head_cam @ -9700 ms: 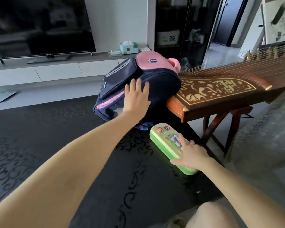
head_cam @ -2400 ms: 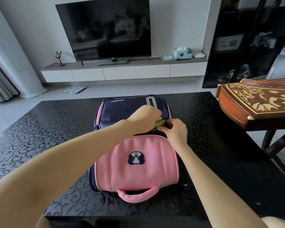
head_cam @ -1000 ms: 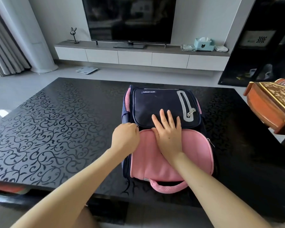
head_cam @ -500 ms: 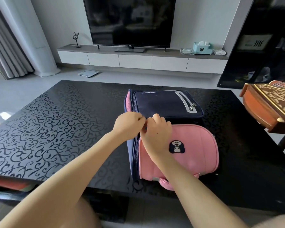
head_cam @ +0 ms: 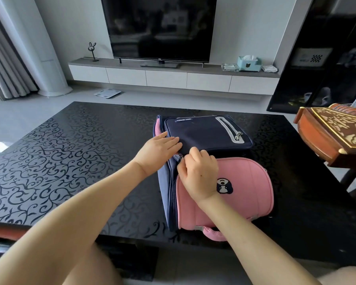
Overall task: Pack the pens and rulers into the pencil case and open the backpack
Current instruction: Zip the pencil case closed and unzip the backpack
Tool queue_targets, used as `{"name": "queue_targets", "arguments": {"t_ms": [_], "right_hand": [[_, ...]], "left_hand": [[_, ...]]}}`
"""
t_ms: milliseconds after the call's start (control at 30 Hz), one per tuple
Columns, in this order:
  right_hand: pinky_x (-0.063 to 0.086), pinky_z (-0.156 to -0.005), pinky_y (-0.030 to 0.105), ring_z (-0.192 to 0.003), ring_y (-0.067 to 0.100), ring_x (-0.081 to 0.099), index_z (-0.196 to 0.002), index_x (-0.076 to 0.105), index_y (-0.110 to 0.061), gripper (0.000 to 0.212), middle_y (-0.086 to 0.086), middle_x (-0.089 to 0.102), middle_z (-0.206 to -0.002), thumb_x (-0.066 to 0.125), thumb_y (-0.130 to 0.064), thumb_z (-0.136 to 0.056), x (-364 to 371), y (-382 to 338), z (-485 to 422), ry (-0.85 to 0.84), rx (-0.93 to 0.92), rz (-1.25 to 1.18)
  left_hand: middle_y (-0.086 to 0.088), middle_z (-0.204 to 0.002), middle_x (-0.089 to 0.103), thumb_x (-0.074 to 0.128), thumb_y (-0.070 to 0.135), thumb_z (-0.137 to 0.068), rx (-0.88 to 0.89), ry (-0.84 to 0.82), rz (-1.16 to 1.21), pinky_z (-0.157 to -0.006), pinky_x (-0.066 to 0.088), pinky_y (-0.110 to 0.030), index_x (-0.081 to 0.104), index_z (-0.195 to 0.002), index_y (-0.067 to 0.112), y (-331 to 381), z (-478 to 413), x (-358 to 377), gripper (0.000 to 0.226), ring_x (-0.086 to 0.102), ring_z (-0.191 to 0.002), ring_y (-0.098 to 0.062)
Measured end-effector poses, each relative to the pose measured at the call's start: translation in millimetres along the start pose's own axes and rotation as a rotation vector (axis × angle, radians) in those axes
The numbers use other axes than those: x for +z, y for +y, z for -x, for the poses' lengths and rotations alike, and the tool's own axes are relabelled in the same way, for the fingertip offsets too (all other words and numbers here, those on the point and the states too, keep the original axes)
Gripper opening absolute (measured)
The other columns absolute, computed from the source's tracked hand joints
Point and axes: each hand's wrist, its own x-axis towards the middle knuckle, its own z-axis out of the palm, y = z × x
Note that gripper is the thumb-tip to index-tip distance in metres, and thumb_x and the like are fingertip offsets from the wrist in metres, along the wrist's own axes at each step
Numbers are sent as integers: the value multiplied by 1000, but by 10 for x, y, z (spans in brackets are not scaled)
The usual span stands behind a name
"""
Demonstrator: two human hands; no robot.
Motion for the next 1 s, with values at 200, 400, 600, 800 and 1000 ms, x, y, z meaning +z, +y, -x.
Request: {"name": "queue_targets", "arguments": {"t_ms": [200, 400, 600, 800, 1000], "right_hand": [[22, -43, 25, -46, 21, 40, -52, 45, -9, 26, 5, 46, -60, 52, -12, -76, -178, 372, 116, 53, 180, -136], [23, -48, 25, -58, 33, 52, -63, 57, -6, 21, 10, 55, -73, 58, -14, -82, -315, 1402, 112, 34, 465, 52], [30, -57, 28, -69, 27, 54, -72, 58, -11, 27, 6, 61, -80, 49, -28, -92, 18, 1892, -303, -172, 631, -43], [43, -84, 40, -109, 32, 56, -127, 55, -28, 52, 7, 62, -122, 32, -58, -92, -192, 1902, -271, -429, 773, -57], [41, -94, 47, -122, 39, 48, -149, 10, -19, 83, 13, 37, -147, 25, -70, -85, -630, 1384, 605, -652, 876, -66]], "left_hand": [[-17, -87, 73, 77, -18, -50, 93, 46, 37, -68, 58, -39, 70, -86, -4, -114, -24, -62, 39, 71, -72, -28], [-17, -98, 72, 38, -5, -76, 57, 6, 60, -70, 58, -40, 70, -96, -3, -238, 115, 42, 38, 71, -85, -29], [-17, -100, 72, 32, -7, -73, 16, 31, 49, -68, 59, -41, 70, -98, -4, -137, 111, 261, 46, 70, -88, -30], [-8, -117, 67, 66, 7, -78, -431, 105, 359, -91, 52, -41, 68, -108, 8, 28, 162, 262, 30, 61, -110, -24], [-12, -138, 46, 58, 86, -47, -1630, -408, 1441, -86, 52, -53, 39, -137, 23, 75, 106, 151, 113, 54, -115, -36]]}}
